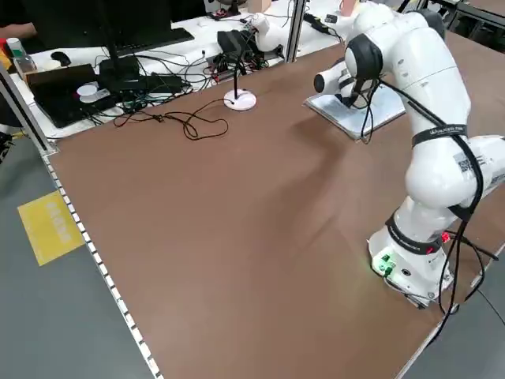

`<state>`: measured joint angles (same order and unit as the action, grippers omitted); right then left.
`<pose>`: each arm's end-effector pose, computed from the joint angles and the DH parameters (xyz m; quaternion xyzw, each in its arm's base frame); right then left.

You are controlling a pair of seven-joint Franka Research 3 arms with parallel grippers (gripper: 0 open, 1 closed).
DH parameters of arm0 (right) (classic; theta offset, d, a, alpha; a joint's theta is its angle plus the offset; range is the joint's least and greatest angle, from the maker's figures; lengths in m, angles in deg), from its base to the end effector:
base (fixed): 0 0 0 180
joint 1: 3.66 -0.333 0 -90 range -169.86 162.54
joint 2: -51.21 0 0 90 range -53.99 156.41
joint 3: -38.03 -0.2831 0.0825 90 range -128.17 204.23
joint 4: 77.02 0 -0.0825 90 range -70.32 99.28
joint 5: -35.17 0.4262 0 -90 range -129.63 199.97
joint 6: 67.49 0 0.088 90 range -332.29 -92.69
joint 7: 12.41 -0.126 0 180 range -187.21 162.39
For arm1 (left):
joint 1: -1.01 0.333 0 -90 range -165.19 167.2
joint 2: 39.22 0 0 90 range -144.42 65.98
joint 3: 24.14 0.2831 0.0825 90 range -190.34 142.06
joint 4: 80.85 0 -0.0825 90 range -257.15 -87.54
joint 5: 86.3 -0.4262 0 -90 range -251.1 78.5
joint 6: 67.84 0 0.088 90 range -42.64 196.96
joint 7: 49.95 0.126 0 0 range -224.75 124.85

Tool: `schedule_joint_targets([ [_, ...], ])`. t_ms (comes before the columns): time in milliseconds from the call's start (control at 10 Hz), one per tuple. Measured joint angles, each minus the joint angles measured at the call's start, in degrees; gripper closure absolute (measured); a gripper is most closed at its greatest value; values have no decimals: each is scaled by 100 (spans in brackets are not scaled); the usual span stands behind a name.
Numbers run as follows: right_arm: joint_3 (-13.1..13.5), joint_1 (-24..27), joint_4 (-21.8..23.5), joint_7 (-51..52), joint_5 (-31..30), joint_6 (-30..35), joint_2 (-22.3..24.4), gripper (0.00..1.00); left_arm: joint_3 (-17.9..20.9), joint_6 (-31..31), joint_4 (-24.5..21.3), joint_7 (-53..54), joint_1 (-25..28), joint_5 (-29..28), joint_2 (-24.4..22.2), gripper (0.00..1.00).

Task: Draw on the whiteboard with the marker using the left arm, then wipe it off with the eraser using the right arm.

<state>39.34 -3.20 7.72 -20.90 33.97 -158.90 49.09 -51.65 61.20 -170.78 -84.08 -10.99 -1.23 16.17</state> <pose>0.6113 -0.0212 0.6000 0.9951 -0.0895 0.0403 0.0085 0.5337 -0.4617 0.0760 0.6032 0.4876 -0.4649 0.4270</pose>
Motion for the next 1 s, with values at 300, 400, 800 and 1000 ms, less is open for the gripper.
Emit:
schedule_joint_targets([
  [300,6,8,0,0,0,-1,0,0,2,0,-196,0,65,0,-129,83],
  [400,11,16,0,0,0,-2,0,0,6,0,-199,0,69,0,-132,83],
  [800,18,36,0,0,0,-6,0,0,79,7,-70,0,68,-193,-126,83],
  [1000,18,36,0,0,0,-5,0,0,123,7,11,-14,68,-215,-111,83],
])
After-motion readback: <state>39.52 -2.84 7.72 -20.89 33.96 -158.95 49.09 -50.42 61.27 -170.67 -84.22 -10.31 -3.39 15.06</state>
